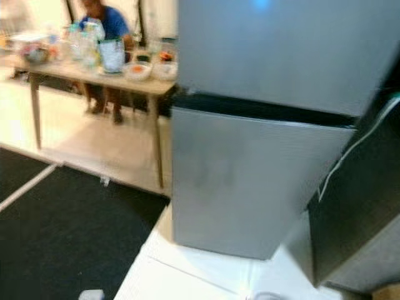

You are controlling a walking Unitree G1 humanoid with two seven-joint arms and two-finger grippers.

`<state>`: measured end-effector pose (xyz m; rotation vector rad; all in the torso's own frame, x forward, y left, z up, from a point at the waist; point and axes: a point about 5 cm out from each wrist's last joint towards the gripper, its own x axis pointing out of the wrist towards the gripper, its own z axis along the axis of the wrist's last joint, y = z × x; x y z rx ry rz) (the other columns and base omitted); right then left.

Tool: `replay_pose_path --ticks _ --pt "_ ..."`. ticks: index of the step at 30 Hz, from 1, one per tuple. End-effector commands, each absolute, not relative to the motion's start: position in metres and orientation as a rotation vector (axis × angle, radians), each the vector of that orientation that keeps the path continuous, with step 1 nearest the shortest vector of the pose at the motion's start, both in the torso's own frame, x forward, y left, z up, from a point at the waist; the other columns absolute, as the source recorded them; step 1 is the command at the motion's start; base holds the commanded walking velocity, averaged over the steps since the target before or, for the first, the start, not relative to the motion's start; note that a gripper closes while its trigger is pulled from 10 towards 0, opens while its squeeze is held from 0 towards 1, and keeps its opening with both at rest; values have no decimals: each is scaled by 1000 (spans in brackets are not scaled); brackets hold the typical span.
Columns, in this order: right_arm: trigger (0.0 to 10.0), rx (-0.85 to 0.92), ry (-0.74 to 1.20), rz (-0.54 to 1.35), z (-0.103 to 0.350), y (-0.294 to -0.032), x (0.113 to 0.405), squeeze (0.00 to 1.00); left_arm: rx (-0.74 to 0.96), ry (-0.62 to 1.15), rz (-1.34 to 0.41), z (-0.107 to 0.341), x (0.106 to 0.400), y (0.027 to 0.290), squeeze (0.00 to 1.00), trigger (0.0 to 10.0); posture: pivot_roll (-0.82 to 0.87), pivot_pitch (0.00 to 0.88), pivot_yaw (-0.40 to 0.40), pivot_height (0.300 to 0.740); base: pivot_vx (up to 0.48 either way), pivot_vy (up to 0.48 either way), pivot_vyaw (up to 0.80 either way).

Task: Restocking fridge

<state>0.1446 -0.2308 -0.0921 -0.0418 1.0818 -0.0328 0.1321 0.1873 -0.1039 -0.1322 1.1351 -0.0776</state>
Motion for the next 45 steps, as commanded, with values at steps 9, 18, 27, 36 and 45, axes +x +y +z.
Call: replay_pose_path --ticks 9,18,27,36,45 --pt "10000 -39 1107 -108 -94 -242 133 0 -128 1131 -90 -104 132 184 0 10000 -51 12 -25 740 347 0 0" --pt "10000 112 948 -158 -81 -242 162 0 -108 1135 -81 -104 132 186 0 10000 -50 2 -29 740 270 0 0" --pt "10000 194 636 -72 -37 -229 240 0 -109 1128 -71 -104 132 187 0 10000 -45 5 -29 740 0 0 0" --pt "10000 173 464 -29 -1 -231 281 0 -113 1128 -72 -104 131 187 0 10000 -44 7 -29 740 0 0 0" --pt "10000 159 155 31 77 -220 345 0 -119 1124 -70 -104 131 186 0 10000 -34 26 -35 740 0 0 0"
